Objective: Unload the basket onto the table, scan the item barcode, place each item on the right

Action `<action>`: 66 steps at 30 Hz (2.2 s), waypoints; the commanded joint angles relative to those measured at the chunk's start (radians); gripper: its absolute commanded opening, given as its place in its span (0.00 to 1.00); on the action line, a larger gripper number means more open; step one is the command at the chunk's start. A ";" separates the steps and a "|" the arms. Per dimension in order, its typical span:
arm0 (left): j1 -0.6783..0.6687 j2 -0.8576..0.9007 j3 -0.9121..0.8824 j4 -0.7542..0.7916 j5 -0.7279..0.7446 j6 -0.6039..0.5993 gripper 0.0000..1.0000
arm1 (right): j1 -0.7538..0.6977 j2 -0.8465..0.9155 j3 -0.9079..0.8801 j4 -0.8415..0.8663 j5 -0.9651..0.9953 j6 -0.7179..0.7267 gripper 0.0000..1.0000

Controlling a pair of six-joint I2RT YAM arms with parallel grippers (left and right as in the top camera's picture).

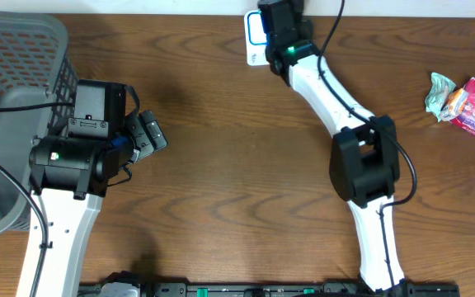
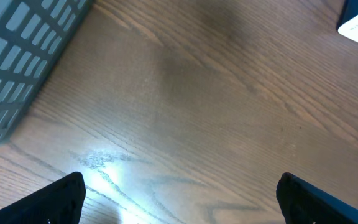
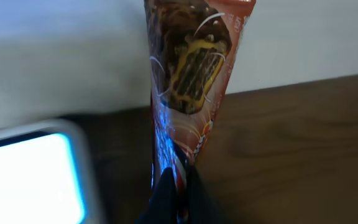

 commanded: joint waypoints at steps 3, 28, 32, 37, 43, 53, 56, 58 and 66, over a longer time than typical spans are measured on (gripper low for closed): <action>0.004 -0.006 0.010 0.000 -0.013 -0.005 0.98 | -0.118 -0.109 0.009 -0.076 0.233 -0.112 0.01; 0.004 -0.006 0.010 0.000 -0.013 -0.005 0.98 | -0.660 -0.102 -0.008 -0.457 -0.270 -0.120 0.08; 0.004 -0.006 0.010 0.000 -0.013 -0.005 0.98 | -0.662 -0.103 -0.008 -0.490 -0.269 -0.120 0.18; 0.004 -0.006 0.010 0.000 -0.013 -0.005 0.98 | -0.654 -0.150 -0.008 -0.521 -0.270 -0.082 0.37; 0.004 -0.006 0.010 0.000 -0.013 -0.005 0.98 | -0.636 -0.306 -0.008 -0.533 -0.306 -0.029 0.40; 0.004 -0.006 0.010 0.000 -0.013 -0.005 0.98 | -0.632 -0.679 -0.008 -0.653 -0.634 -0.011 0.86; 0.004 -0.006 0.010 0.000 -0.013 -0.005 0.98 | -0.625 -0.761 -0.008 -0.772 -0.673 0.042 0.97; 0.004 -0.006 0.010 0.000 -0.013 -0.005 0.98 | -0.610 -0.809 -0.010 -0.853 -0.668 0.057 0.99; 0.004 -0.006 0.010 0.000 -0.013 -0.005 0.98 | -0.529 -1.025 -0.167 -0.910 -0.628 0.057 0.99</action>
